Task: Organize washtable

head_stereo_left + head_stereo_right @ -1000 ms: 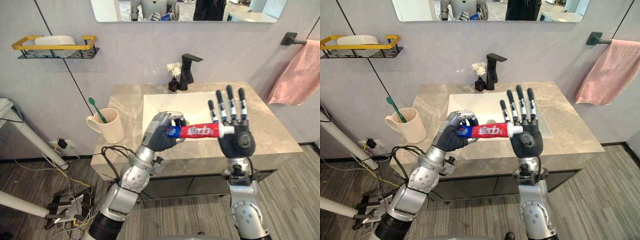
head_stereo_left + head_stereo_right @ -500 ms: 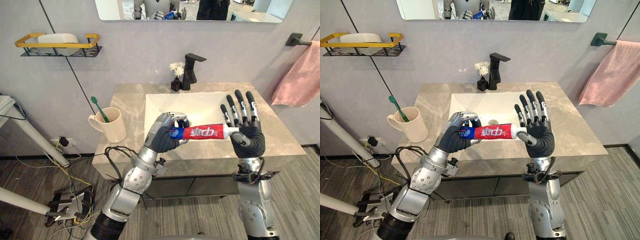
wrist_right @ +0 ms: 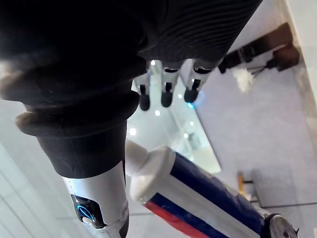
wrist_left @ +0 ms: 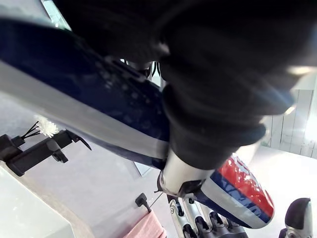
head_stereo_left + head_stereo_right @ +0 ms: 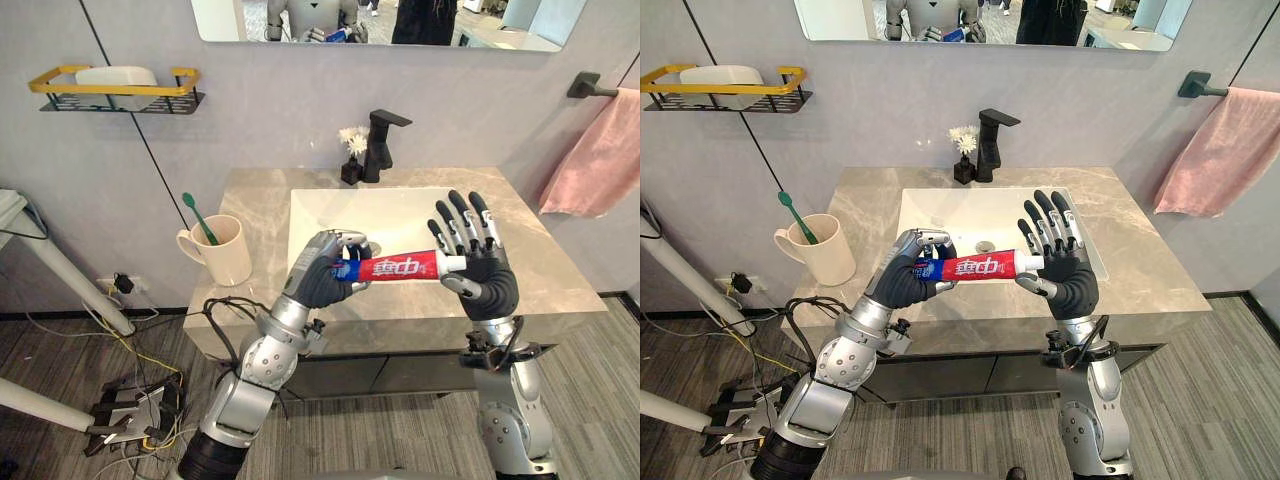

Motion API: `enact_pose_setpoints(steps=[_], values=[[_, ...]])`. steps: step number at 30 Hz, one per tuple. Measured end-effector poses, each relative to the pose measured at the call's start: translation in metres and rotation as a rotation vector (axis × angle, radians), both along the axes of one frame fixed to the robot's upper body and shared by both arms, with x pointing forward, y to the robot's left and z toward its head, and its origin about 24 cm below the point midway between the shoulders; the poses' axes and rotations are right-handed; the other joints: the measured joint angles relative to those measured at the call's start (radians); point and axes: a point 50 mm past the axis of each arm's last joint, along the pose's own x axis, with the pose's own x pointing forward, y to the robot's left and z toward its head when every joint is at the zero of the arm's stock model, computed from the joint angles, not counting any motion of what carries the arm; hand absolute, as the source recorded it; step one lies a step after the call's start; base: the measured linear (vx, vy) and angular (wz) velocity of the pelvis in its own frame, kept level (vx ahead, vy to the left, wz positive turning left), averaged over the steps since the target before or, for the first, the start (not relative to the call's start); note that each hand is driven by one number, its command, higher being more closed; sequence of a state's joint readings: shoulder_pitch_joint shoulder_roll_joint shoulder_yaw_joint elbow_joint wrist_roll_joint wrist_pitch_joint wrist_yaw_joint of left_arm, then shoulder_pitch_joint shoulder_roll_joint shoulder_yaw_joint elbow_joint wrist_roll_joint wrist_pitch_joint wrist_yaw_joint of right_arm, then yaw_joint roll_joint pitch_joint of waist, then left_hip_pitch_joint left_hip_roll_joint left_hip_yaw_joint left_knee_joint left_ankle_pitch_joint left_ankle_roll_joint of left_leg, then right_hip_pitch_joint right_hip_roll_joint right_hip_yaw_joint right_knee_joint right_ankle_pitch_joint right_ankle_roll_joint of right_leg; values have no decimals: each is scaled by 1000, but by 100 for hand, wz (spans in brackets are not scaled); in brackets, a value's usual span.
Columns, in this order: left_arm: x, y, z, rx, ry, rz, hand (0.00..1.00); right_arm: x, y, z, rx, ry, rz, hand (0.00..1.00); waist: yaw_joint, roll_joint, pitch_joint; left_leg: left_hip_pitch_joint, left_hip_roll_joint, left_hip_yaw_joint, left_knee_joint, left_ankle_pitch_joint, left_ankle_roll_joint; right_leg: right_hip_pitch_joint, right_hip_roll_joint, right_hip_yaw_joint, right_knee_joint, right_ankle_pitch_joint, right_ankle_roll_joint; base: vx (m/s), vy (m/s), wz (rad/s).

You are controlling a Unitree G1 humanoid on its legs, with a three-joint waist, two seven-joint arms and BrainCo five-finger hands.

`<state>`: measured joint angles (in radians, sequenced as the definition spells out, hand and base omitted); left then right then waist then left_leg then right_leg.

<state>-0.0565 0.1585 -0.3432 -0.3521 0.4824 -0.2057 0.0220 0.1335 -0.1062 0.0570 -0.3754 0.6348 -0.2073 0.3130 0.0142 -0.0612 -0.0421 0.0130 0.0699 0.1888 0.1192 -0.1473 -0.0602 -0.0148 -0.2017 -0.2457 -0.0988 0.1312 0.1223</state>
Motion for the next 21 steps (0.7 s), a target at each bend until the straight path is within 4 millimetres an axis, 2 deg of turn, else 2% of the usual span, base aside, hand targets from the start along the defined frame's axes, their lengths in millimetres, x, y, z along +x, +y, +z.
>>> enact_pose_setpoints(steps=[7, 13, 21], values=[[0, -2, 1, -15, 1, -2, 100, 2, 12, 1, -4, -4, 71, 0, 1, -1, -1, 1, 0, -3, 0, 0, 0, 3, 0, -2, 0, 0, 0, 0, 0, 0], [-1, -4, 1, -21, 2, -11, 100, 4, 26, -10, 10, 49, 124, 0, 0, -1, -1, 2, 0, -3, 0, 0, 0, 4, 0, -2, 0, 0, 0, 0, 0, 0], [-1, -6, 0, -21, 6, -17, 100, 3, 39, -14, 26, 65, 174, 0, 0, -4, -2, 2, 0, -4, 0, 0, 0, 5, 0, -3, 0, -1, -1, 0, 0, 0]])
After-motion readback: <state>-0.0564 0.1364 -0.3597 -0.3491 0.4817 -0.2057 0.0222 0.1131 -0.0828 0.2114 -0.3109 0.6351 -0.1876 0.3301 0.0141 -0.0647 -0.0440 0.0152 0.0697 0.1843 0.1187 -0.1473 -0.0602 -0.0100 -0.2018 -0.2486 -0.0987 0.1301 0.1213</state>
